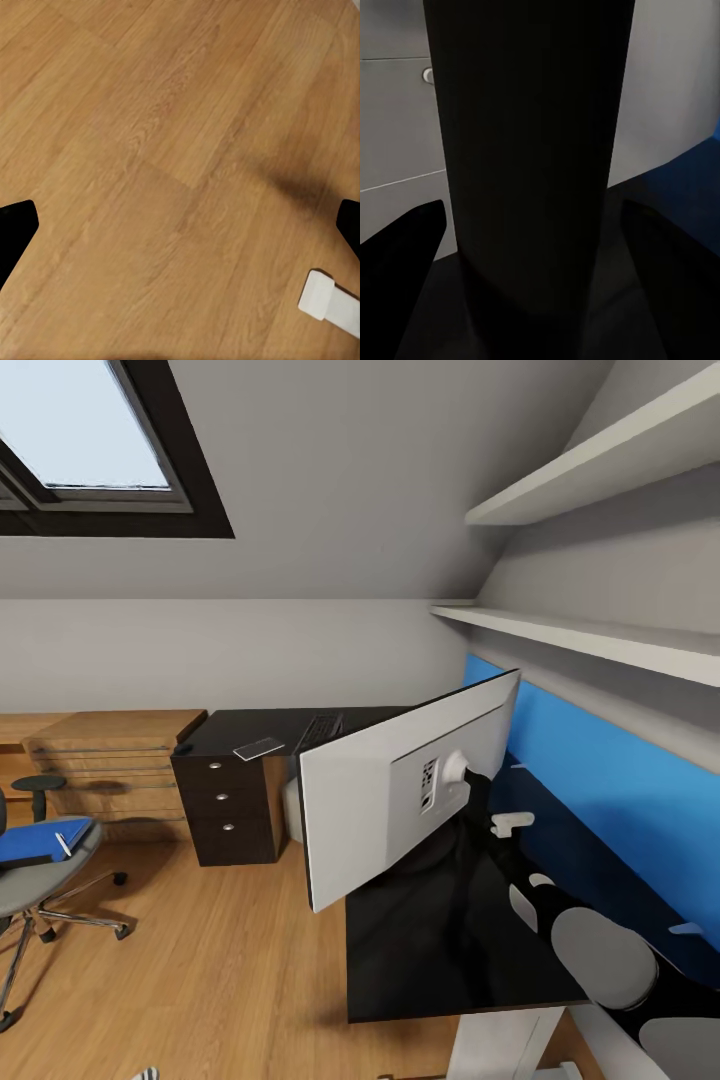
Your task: In the bedroom, organize the workspace by keeping the computer under the desk, ensuring the monitor is on the desk, placing the keyboard on the desk next to the monitor, placing the mouse on the desk next to the keyboard, moving the folder from the swivel chair onto the desk next to the mouse, stacking the notebook on top of the folder with the pen on top of the notebook, and positioning the swivel chair next to the desk.
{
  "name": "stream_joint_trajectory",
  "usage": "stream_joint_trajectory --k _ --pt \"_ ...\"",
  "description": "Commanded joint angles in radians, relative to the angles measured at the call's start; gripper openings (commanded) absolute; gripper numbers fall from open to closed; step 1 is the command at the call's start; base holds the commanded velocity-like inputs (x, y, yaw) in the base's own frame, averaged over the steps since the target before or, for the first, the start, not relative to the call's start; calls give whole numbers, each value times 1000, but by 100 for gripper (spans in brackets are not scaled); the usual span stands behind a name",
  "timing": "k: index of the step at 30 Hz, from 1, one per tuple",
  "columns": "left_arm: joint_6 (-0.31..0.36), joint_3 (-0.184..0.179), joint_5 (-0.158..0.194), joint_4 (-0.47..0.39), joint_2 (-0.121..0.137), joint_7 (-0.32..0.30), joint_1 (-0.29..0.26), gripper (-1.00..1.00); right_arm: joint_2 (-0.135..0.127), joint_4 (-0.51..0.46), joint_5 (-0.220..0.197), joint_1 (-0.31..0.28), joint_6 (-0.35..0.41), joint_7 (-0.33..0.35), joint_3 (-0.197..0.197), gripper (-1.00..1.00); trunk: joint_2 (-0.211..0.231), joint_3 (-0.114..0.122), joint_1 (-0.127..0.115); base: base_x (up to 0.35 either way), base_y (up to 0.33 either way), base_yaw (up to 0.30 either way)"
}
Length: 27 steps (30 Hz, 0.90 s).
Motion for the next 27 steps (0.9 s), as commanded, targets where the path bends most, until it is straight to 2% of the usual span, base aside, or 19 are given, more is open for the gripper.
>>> stream_joint_trajectory --k 1,11,18,27 --pt "-3 -3 10 -1 1 4 0 100 0 14 8 22 -2 9 -7 -100 0 -1 0 0 0 0" --pt "-3 -3 10 -1 0 4 -1 100 0 14 8 22 -2 7 -7 -100 0 -1 0 0 -3 0" --pt "-3 -4 10 -1 0 4 -1 100 0 14 8 22 -2 7 -7 -100 0 -1 0 0 -120 0" --pt "-3 -3 10 -1 -1 4 -1 100 0 14 8 22 -2 7 -7 -100 0 -1 0 0 -19 0"
